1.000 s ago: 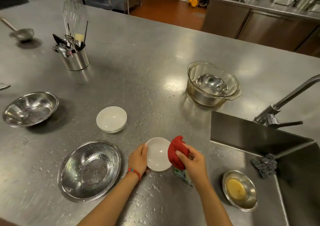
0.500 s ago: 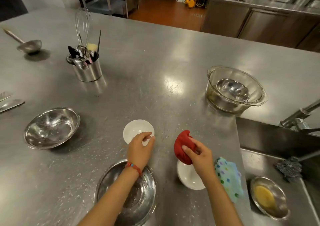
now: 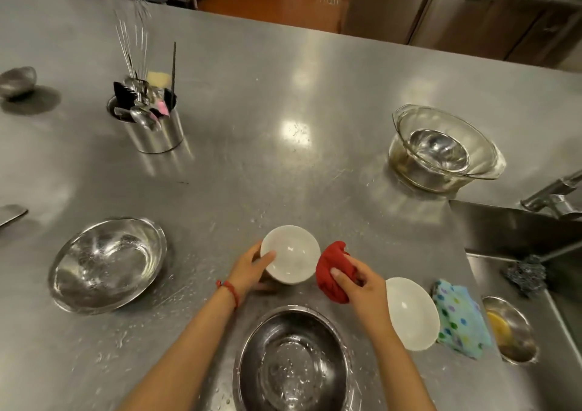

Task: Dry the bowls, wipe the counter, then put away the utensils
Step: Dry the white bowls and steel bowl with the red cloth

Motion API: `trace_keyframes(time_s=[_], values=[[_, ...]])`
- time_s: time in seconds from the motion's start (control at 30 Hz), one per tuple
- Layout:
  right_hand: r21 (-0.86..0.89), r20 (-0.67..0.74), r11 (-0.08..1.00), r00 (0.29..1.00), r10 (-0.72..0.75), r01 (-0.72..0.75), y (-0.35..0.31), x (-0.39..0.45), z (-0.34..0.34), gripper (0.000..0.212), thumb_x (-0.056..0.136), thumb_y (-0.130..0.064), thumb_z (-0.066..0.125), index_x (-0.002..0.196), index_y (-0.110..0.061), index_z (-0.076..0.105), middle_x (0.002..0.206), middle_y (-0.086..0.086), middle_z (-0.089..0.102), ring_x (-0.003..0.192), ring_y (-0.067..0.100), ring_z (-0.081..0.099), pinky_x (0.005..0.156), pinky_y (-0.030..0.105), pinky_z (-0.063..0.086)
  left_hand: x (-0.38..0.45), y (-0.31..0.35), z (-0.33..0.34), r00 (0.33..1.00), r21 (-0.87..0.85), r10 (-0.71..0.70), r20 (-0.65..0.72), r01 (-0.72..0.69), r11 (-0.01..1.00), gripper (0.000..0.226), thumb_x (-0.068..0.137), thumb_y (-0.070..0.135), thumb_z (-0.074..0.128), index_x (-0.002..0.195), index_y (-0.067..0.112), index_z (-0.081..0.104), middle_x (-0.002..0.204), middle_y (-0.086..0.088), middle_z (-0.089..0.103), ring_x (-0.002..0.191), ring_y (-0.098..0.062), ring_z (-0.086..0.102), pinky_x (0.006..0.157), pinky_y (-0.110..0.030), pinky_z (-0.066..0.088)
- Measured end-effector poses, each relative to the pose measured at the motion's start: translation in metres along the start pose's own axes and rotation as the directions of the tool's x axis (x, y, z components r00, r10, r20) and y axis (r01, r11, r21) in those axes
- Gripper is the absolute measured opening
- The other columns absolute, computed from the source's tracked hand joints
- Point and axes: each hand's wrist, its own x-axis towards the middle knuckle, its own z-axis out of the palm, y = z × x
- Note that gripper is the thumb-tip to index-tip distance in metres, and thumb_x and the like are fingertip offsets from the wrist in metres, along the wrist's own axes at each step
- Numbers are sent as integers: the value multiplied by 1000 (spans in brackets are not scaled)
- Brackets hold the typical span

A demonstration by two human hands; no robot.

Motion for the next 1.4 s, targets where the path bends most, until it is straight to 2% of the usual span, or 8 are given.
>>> trace_keyframes(time_s=[0.4, 0.57, 0.8, 1.0, 1.1, 1.23, 1.3, 1.4], values=[[25, -17, 999, 999, -39, 39, -13, -4, -7, 36, 79, -12, 70, 108, -33, 63, 103, -4, 69, 90, 4, 66, 68, 11, 51, -5, -3, 5, 985, -69, 170, 8, -169, 983, 59, 84, -6, 52, 121, 39, 42, 103, -1, 58, 90, -15, 60, 56, -21, 56], [-170, 113, 970, 981, -159, 177, -37, 2, 19, 38, 79, -14, 70, 95, -47, 60, 100, -14, 65, 87, -2, 61, 72, 7, 48, -22, 4, 14, 965, -95, 263, 21, -260, 961, 46, 88, 6, 51, 104, 50, 52, 107, -3, 60, 90, -24, 62, 56, -32, 58], [-840, 213, 503, 976, -42, 205, -40, 0, 55, 37, 91, -23, 51, 128, -18, 48, 125, 10, 52, 109, 27, 53, 92, 37, 45, -43, 4, 27, 920, 19, 388, -62, -387, 922, 34, 92, 14, 48, 113, 40, 53, 94, 11, 62, 77, -4, 64, 64, -25, 57], [-581, 441, 798, 886, 144, 160, -47, 2, 41, 27, 80, -24, 68, 106, -23, 67, 103, -3, 65, 94, 13, 56, 80, 20, 43, -59, -1, 33, 913, 24, 402, -68, -402, 916, 35, 93, 16, 45, 99, 47, 59, 99, 19, 66, 93, 4, 61, 70, -9, 49], [-462, 237, 872, 970, -55, 162, -43, -6, 49, 30, 81, -17, 66, 110, -23, 65, 112, -5, 62, 97, 6, 50, 80, 9, 37, -65, 3, 35, 911, -8, 411, -36, -411, 912, 42, 93, 13, 45, 93, 51, 63, 93, 24, 69, 92, 5, 62, 70, -8, 49], [-768, 227, 555, 946, -230, 319, -40, -11, 56, 34, 92, -22, 50, 125, -16, 51, 125, 7, 55, 109, 22, 52, 91, 28, 43, -66, 11, 34, 888, -6, 445, -114, -449, 894, 39, 91, 11, 48, 99, 49, 56, 99, 17, 63, 83, 10, 62, 66, -10, 52], [-867, 259, 417, 962, -89, 272, -45, -9, 53, 36, 91, -25, 53, 125, -15, 50, 122, 9, 57, 108, 25, 54, 89, 33, 46, -68, 13, 35, 876, 32, 464, -133, -464, 885, 38, 90, 13, 49, 98, 50, 54, 93, 17, 63, 76, 10, 62, 61, -11, 52], [-768, 390, 606, 902, 184, 208, -52, 1, 38, 31, 83, -24, 64, 114, -16, 63, 111, 7, 66, 103, 25, 59, 85, 31, 46, -71, 4, 39, 878, 65, 456, -144, -451, 890, 37, 91, 15, 48, 95, 51, 54, 93, 20, 61, 80, 6, 61, 59, -5, 49]])
